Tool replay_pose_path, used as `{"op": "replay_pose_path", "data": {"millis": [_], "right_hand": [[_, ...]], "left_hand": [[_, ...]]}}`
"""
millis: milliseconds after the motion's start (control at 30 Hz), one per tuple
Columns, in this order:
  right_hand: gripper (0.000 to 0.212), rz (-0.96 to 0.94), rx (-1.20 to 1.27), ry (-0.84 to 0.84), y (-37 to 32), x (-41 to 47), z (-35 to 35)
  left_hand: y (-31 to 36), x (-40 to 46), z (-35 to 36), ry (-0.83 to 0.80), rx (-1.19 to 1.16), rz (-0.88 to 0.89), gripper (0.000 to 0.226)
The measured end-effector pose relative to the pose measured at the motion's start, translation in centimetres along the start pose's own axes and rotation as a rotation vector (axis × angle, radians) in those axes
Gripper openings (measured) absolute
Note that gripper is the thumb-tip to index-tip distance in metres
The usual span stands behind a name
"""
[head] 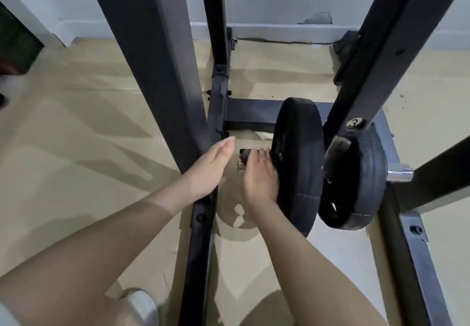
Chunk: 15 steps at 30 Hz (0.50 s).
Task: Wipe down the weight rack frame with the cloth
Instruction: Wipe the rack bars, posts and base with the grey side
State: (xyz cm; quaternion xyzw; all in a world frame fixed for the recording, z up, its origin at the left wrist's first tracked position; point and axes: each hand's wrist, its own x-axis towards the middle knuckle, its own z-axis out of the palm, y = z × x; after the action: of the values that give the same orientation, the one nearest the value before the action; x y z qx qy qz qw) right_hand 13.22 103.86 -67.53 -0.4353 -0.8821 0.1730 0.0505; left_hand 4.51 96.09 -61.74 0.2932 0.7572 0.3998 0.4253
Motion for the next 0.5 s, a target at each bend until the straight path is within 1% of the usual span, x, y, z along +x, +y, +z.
{"op": "replay_pose_path", "data": {"millis": [67, 133, 167, 233, 300, 333, 367, 400, 433, 500], "right_hand": [[0.040, 0.096, -0.028, 0.003, 1.0, 1.3, 2.5], [0.052, 0.102, -0.085, 0.127, 0.7, 2.3, 3.7], [0.052, 0.118, -0.081, 0.167, 0.4, 2.8, 3.9], [0.039, 0.154, -0.079, 0.147, -0.2, 4.2, 3.7], [0.032, 0.184, -0.039, 0.150, -0.4, 4.8, 3.6], [0.029, 0.179, -0.005, 0.156, -0.4, 4.1, 3.6], [0.028, 0.162, 0.014, 0.153, -0.4, 2.5, 3.9], [0.031, 0.138, 0.026, 0.160, -0.3, 0.5, 4.4], [0.038, 0.121, 0.043, 0.181, -0.2, -1.3, 4.7], [0.049, 0.126, 0.076, 0.183, 0.1, -3.3, 4.7]], "left_hand": [[-0.9, 0.7, 0.7, -0.041, 0.051, 0.025, 0.054], [-1.3, 1.3, 1.1, -0.070, 0.066, 0.023, 0.053], [-1.3, 1.5, 1.1, -0.068, 0.043, 0.023, 0.049], [-1.0, 1.8, 1.0, -0.021, -0.061, 0.028, 0.041], [-1.0, 1.4, 0.8, -0.006, -0.153, 0.039, 0.043], [-1.4, 1.0, 0.5, -0.028, -0.139, 0.048, 0.044], [-2.0, 0.4, 0.3, -0.061, -0.100, 0.056, 0.046], [-2.7, 0.0, 0.0, -0.095, -0.058, 0.054, 0.056], [-3.1, -0.5, -0.3, -0.129, -0.027, 0.045, 0.071], [-3.6, -0.5, -0.9, -0.157, -0.034, 0.016, 0.092]]}}
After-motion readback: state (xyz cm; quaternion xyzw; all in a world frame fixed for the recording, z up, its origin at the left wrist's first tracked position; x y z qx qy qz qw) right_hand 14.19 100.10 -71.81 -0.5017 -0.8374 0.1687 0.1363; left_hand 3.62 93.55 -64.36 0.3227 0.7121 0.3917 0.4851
